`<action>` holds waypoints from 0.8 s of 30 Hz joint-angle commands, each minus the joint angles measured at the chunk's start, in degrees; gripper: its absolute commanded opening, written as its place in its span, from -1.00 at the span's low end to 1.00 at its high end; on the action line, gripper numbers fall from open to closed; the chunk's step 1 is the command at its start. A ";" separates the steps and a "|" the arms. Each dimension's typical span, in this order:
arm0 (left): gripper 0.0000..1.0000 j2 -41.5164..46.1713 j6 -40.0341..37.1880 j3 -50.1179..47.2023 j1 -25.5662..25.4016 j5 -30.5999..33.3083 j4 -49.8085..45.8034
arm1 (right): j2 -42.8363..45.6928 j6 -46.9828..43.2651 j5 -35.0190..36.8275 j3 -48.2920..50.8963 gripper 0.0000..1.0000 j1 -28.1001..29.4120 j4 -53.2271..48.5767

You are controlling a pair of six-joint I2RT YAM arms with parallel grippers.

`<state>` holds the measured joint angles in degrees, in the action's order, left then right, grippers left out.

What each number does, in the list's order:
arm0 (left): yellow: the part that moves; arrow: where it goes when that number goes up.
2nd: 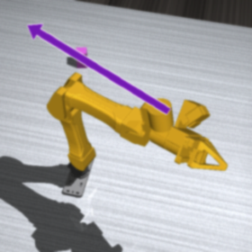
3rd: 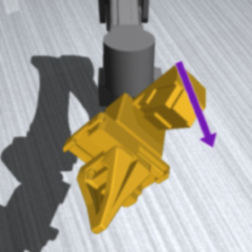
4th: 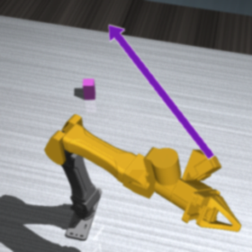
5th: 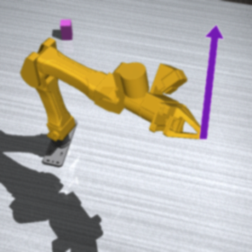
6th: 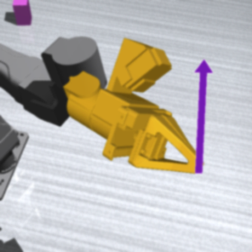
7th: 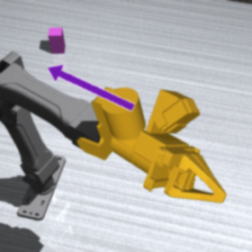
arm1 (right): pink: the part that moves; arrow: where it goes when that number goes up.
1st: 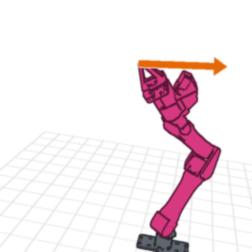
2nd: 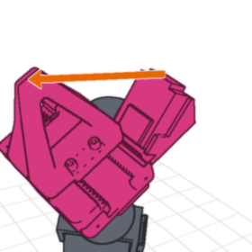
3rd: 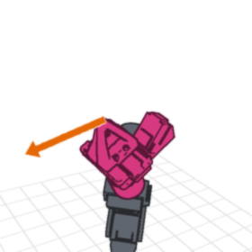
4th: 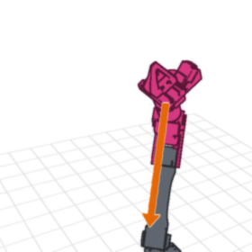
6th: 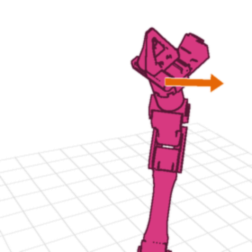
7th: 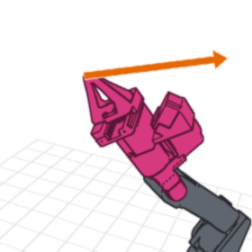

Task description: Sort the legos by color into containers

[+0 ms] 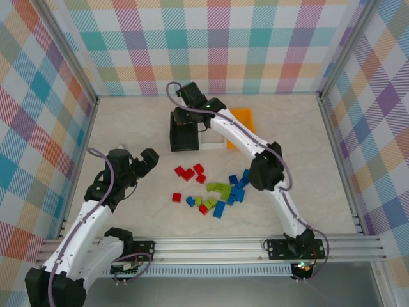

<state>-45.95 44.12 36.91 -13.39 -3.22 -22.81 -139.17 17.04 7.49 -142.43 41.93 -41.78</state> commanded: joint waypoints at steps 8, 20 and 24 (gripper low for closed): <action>0.94 -0.45 -0.70 -1.66 -4.64 -4.25 -4.24 | -10.04 -0.26 -7.08 -8.40 -0.17 -1.61 -3.02; 0.70 -3.42 0.04 0.35 -14.02 -2.30 -15.19 | 10.91 0.51 -6.54 16.90 0.36 -1.59 8.50; 0.62 -6.44 1.04 -0.03 -19.61 -0.70 -15.59 | 24.26 2.03 -5.49 37.44 0.53 -1.60 15.99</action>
<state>-50.98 44.25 36.25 -30.06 -5.30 -35.55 -123.46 17.67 1.45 -113.38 40.14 -33.65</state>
